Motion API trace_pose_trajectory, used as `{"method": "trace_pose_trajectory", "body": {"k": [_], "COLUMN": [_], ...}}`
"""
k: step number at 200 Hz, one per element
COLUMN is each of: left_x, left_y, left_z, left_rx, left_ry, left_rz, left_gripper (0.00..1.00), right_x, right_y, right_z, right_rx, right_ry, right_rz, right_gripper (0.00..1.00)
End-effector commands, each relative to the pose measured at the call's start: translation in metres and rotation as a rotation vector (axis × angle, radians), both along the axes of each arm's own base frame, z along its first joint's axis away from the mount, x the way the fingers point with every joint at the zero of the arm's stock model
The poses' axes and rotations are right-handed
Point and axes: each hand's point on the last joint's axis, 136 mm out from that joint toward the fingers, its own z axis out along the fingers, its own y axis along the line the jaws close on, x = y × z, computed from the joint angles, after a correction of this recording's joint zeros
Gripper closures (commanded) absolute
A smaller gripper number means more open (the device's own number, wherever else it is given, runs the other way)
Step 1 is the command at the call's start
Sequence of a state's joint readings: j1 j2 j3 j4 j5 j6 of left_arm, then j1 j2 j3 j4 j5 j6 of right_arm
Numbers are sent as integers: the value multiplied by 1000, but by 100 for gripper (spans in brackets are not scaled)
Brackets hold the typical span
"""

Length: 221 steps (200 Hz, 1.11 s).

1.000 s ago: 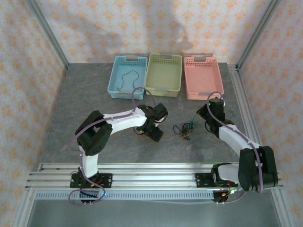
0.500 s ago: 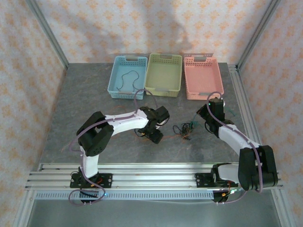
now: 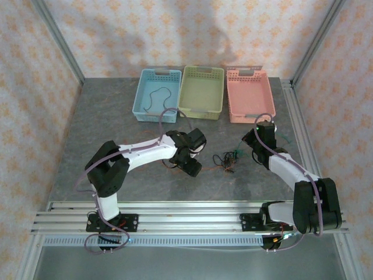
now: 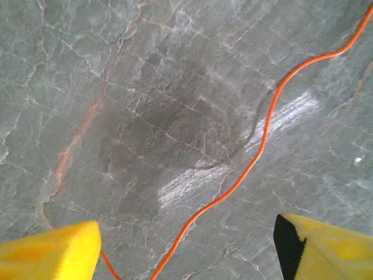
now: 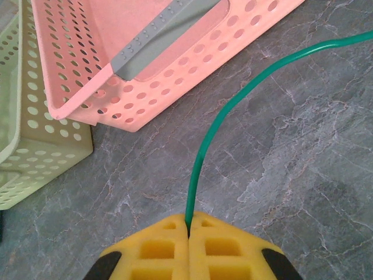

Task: Untangle the cables

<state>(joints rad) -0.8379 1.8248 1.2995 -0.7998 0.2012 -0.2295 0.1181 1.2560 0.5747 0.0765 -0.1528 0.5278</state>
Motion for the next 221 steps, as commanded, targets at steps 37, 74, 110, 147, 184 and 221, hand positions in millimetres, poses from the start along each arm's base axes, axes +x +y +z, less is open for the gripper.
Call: {"method": "trace_pose_trajectory", "body": {"k": [37,74,110,147,184,221], "left_x": [-8,-11,-7,21,50,39], "left_y": [11,16,18,41,130,214], "left_z": [-15,-17,-8,38,106,144], "left_rx": [69,77,68,71,-1,-155], "left_ry": [34,25,-14,-217,-445,-606], "left_rz": [0,12,23,154,533,861], "left_gripper": [38,58,85,100,100,100], "right_x": [6,6,5,4,-6,-8], "right_y": [-3,-2,-2,-6,-22,-26], "right_z": [5,4,3,5,13,11], "right_rx": [-6,-5,-5,-20,-63,-75], "right_ry": [-16,-10,-9,-7,-37,-28], "right_rz": [-23,-21,-21,-38,-110,-131], "right_gripper": [100,100,100,100,100,100]}}
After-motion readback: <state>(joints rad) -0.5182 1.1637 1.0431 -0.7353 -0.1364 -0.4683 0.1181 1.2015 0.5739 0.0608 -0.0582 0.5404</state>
